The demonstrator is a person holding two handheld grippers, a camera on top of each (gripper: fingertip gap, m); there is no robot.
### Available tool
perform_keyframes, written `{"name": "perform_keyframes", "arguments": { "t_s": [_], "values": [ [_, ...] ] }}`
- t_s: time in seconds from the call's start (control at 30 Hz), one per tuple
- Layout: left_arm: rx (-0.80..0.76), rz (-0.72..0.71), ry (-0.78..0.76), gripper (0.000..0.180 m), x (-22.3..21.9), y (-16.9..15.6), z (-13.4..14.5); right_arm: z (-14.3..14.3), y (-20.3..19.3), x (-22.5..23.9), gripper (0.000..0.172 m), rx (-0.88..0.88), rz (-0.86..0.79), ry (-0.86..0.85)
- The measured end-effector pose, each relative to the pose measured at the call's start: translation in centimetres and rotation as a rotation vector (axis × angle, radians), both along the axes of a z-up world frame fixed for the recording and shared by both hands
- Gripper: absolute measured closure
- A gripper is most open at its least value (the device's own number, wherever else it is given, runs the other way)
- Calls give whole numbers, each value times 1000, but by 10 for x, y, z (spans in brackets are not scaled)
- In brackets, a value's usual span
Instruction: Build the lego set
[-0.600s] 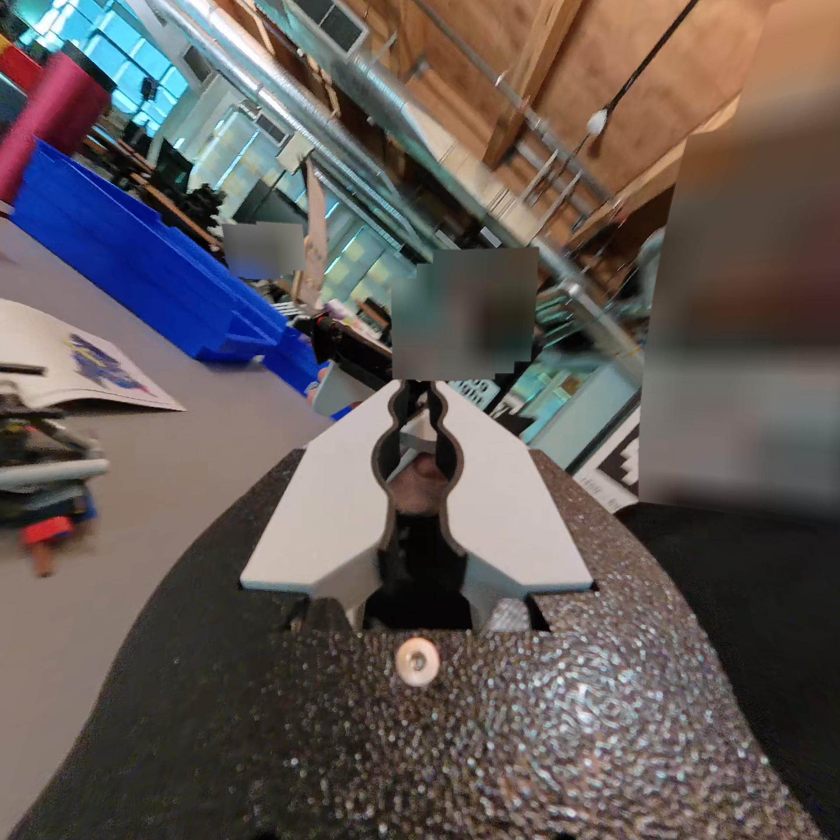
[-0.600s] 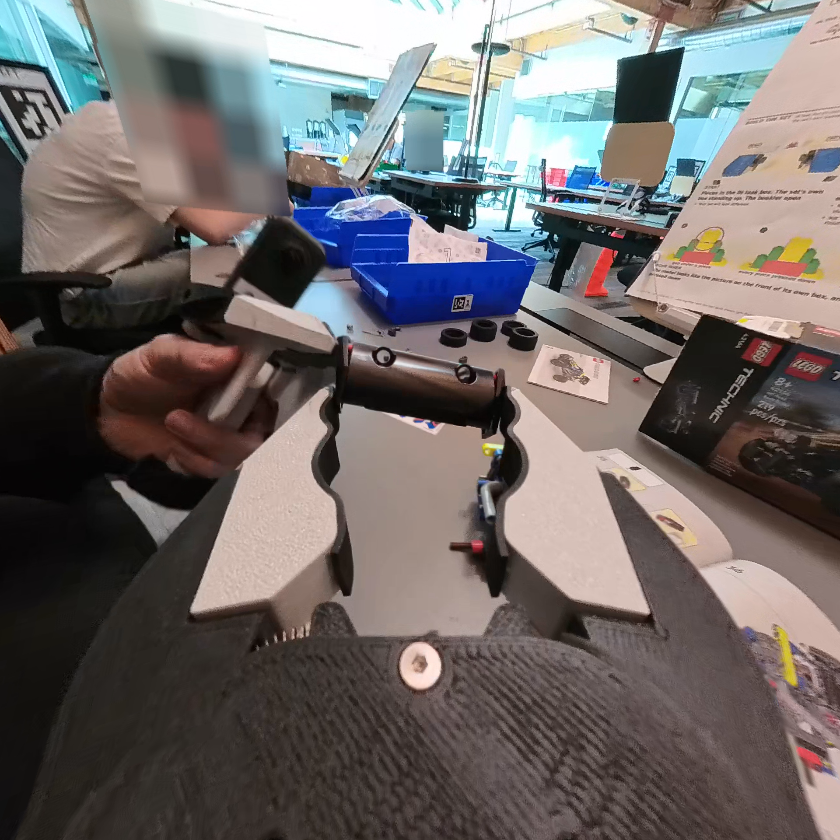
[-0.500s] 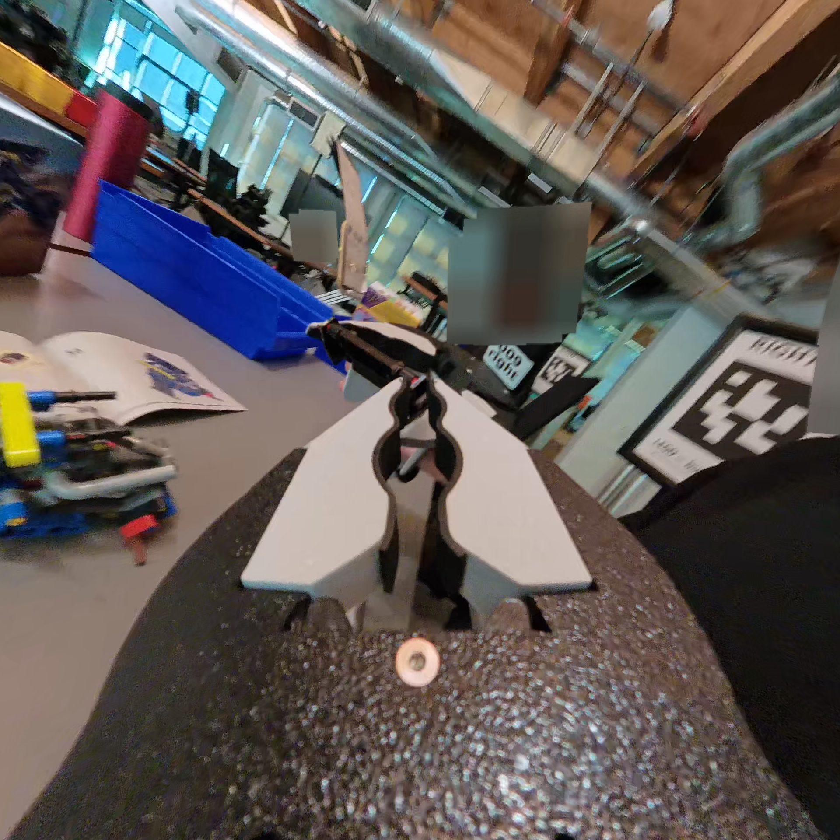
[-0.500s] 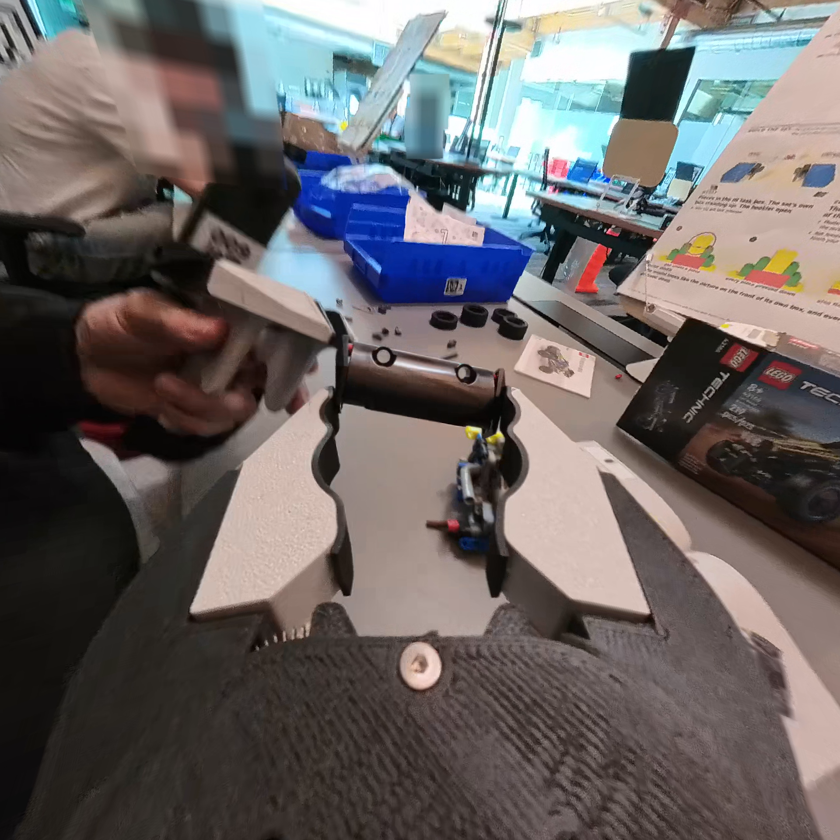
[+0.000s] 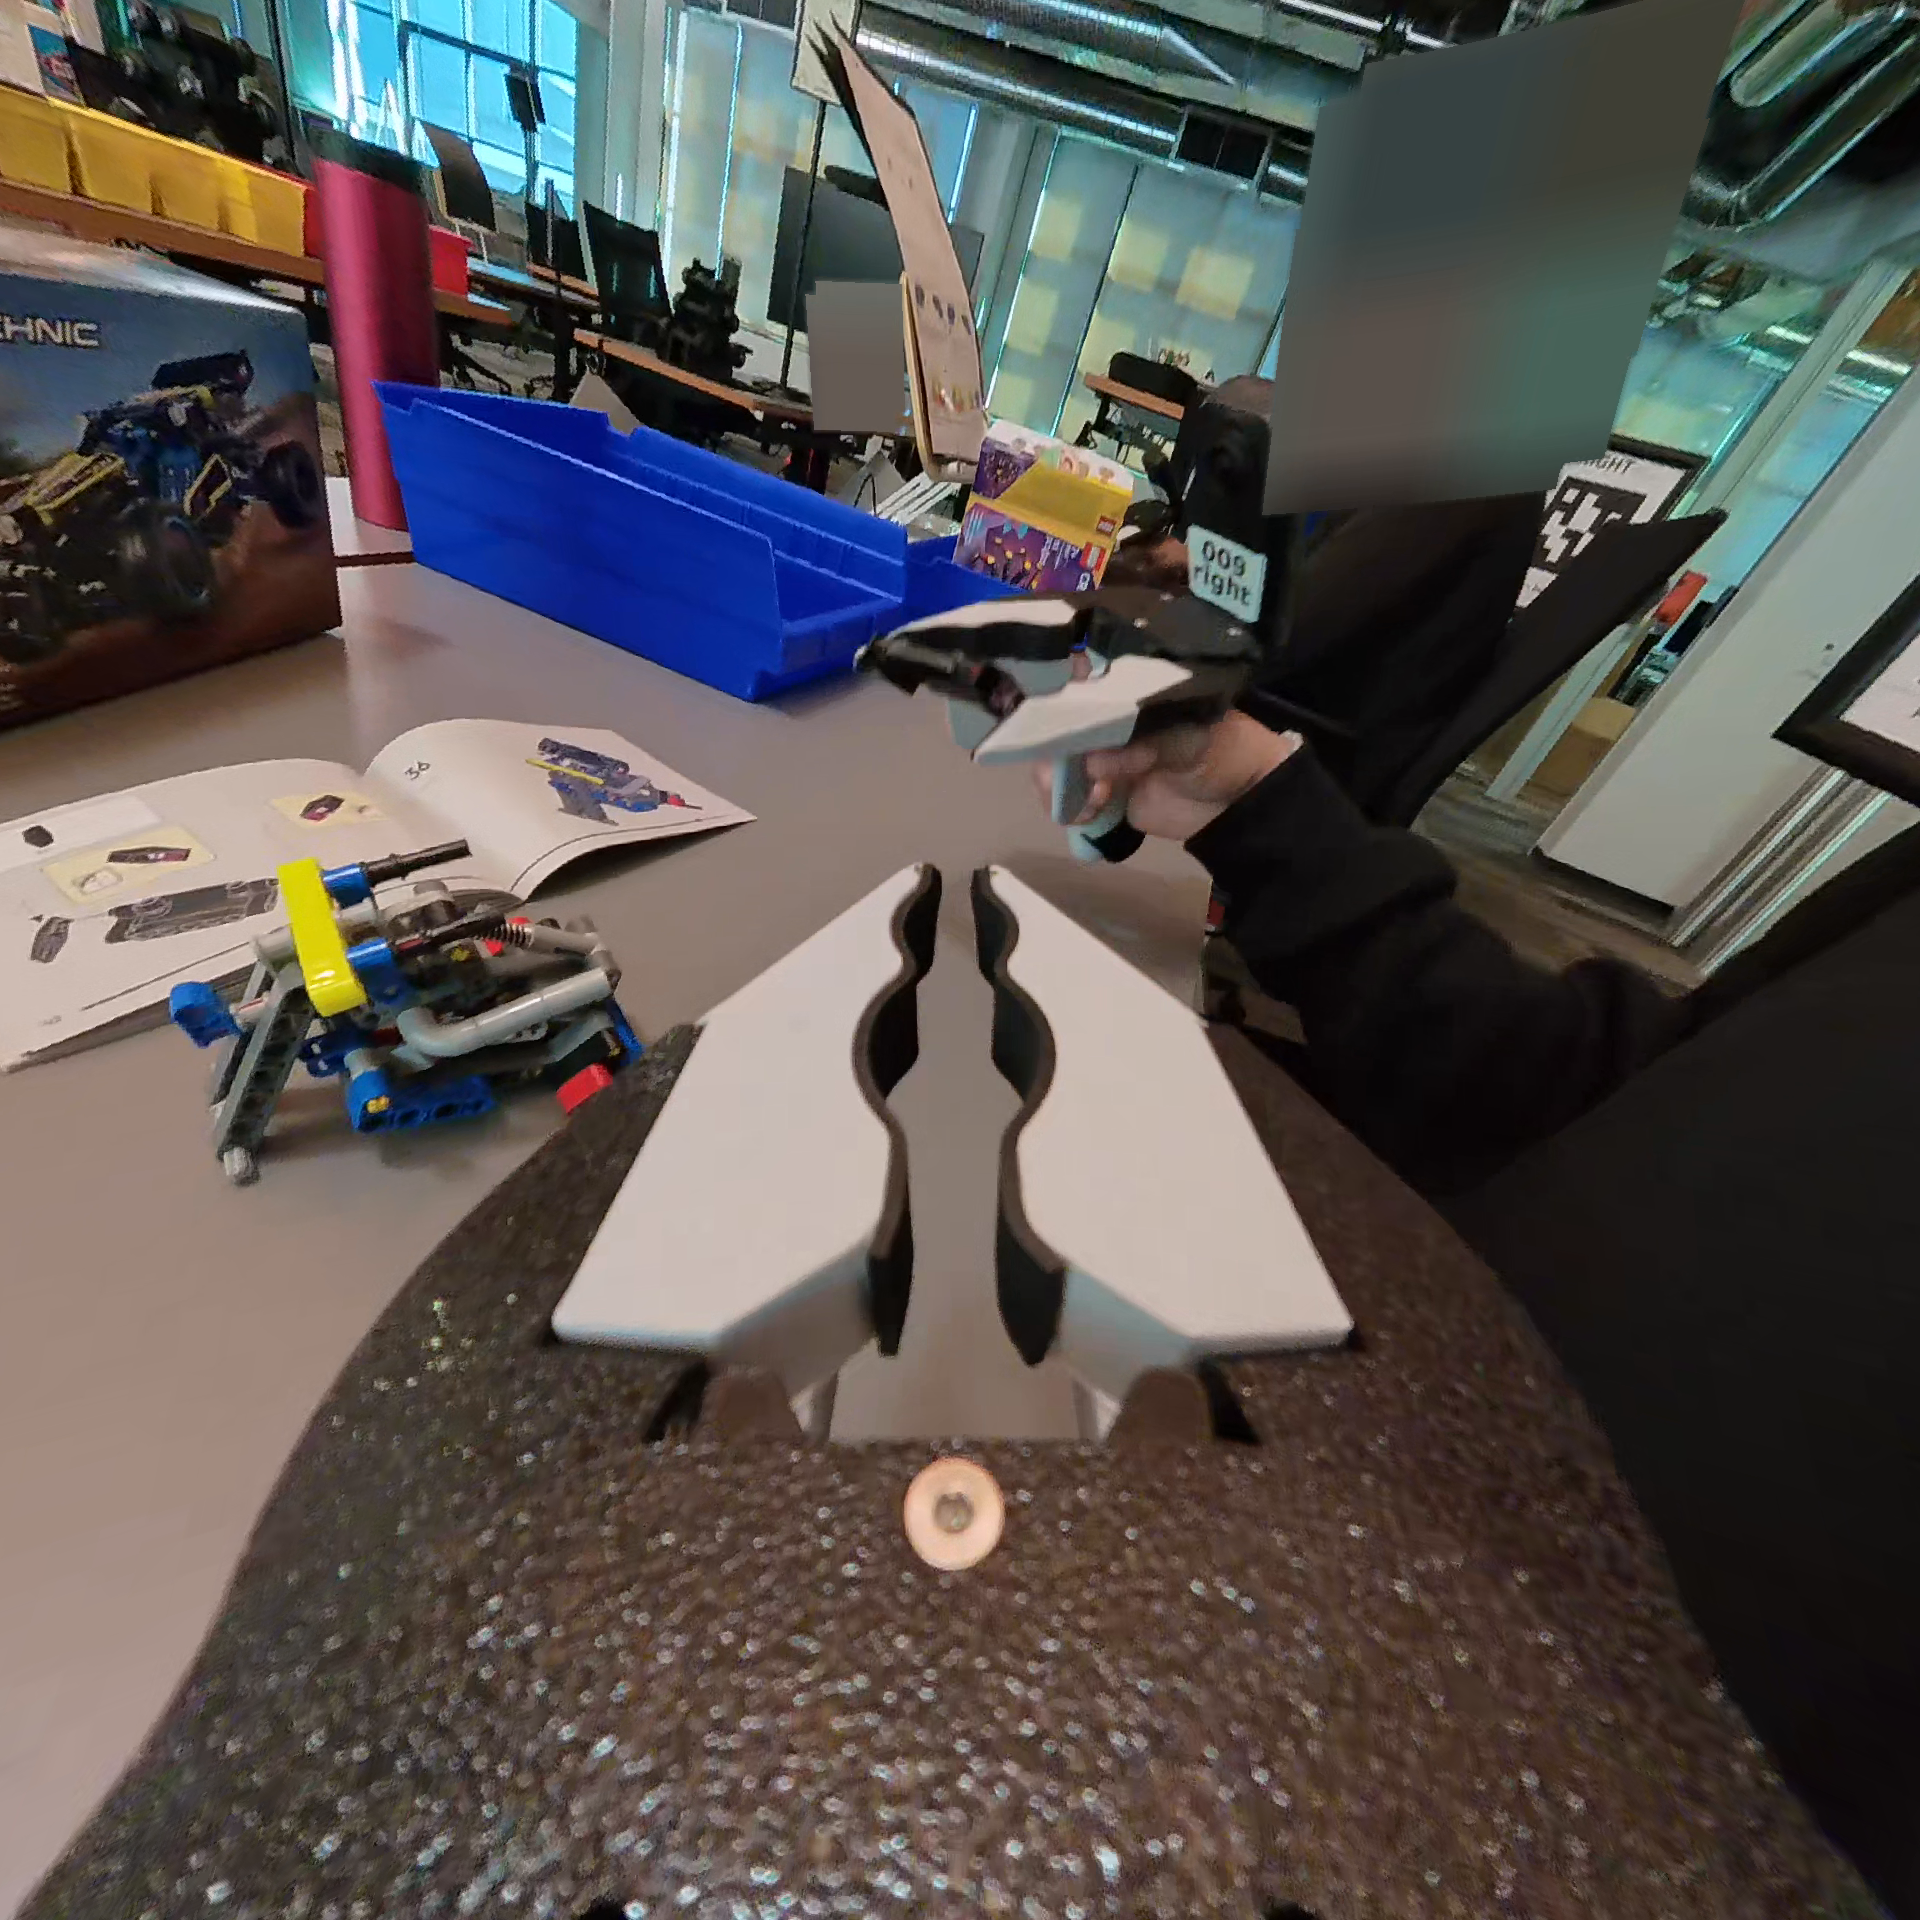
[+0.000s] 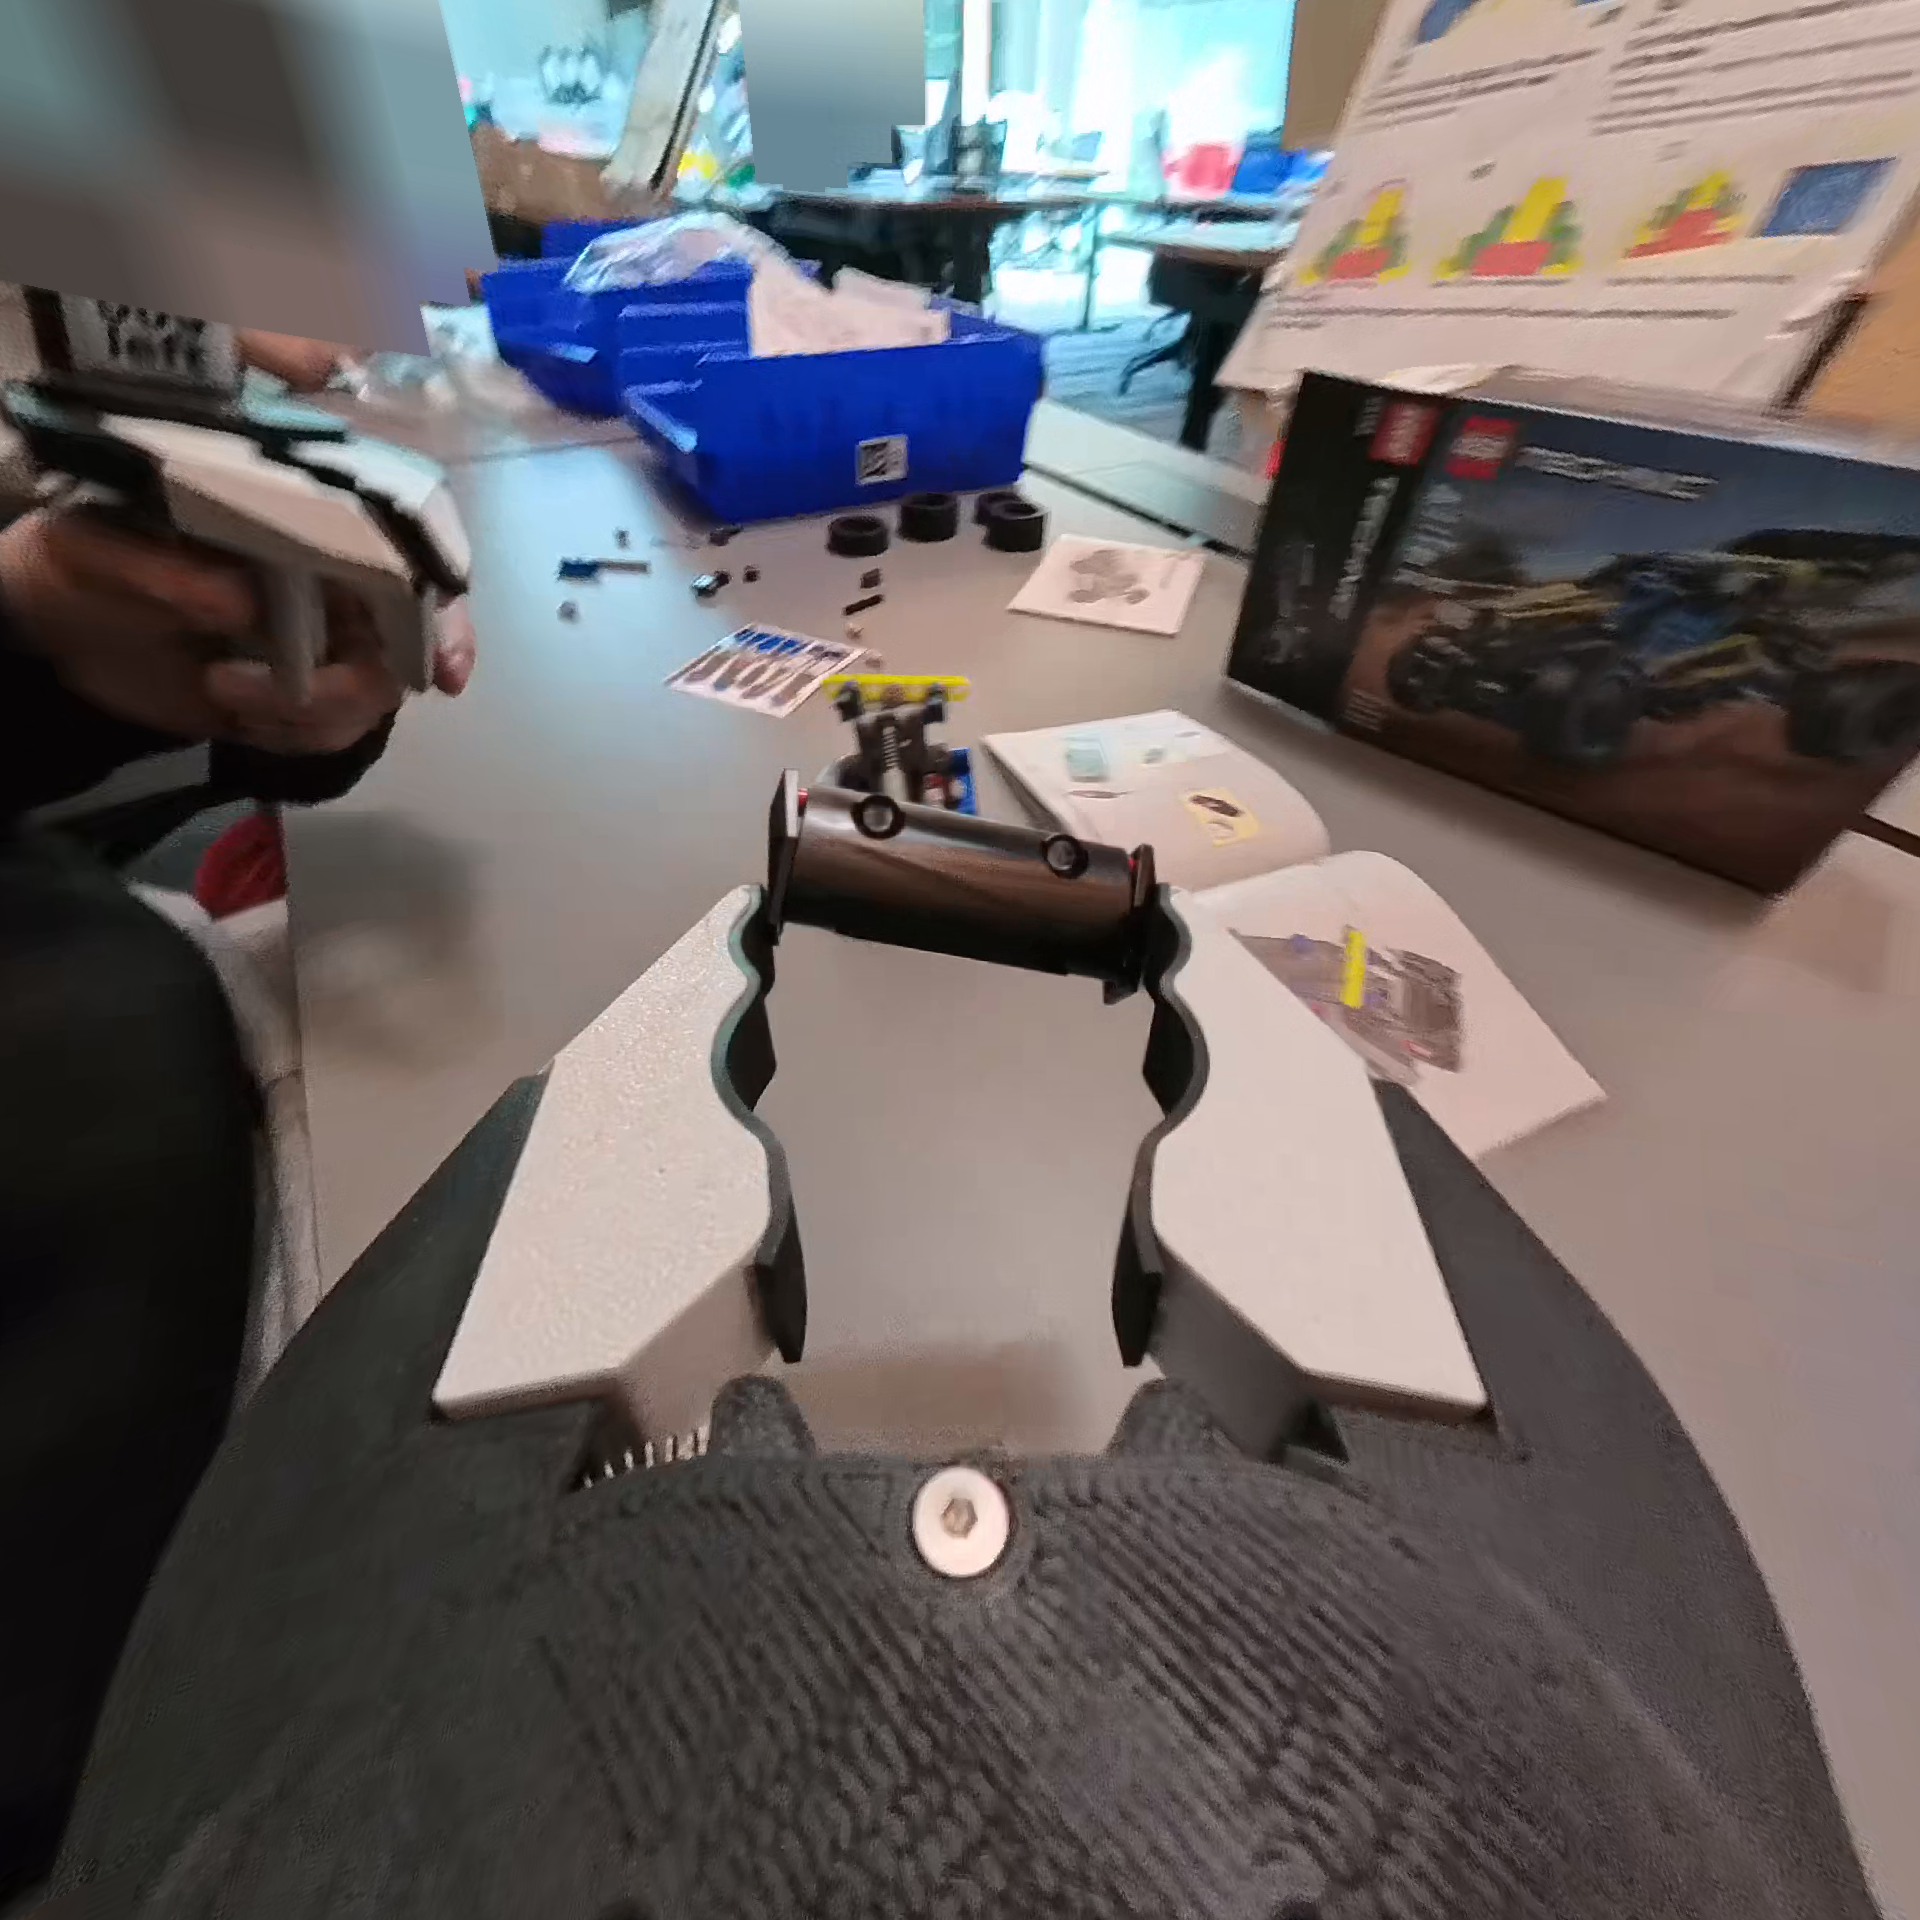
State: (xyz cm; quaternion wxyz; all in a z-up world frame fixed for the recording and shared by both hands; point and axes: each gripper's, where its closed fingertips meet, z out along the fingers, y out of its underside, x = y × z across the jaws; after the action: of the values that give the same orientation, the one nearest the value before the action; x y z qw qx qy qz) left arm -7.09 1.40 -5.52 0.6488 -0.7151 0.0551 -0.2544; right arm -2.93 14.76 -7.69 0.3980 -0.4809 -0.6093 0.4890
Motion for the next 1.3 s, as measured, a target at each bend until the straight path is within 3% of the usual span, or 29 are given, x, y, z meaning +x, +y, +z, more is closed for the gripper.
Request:
{"name": "perform_keyframes", "arguments": {
  "t_s": [0.1, 0.2, 0.43, 0.53, 0.67, 0.83, 1.0, 1.3],
  "values": [
    [-30, -9, 10, 176, 1, 3, -9, 5, 24, 13, 102, -18, -88, 24],
    [-58, -7, 57, 175, 1, 6, -17, -4, 45, 23, 102, 72, -177, -27],
    [-127, 10, 180, 170, -5, 15, -33, -18, 71, 31, 102, 196, -227, -165],
    [-146, 6, 188, 169, -5, 21, -37, -22, 70, 24, 102, 183, -145, -196],
    [-177, -8, 200, 169, -2, 28, -42, -36, 42, 14, 102, 139, 85, -184],
    [-186, -24, 244, 168, 5, 42, -46, -35, 21, 13, 102, -115, 247, -155],
    [-170, -74, 274, 168, 23, 57, -41, -29, 4, 18, 102, -243, 363, -136],
    [-98, -91, 587, 165, 46, 70, -36, -19, -17, 17, 102, -183, 441, -109]
  ]
}}
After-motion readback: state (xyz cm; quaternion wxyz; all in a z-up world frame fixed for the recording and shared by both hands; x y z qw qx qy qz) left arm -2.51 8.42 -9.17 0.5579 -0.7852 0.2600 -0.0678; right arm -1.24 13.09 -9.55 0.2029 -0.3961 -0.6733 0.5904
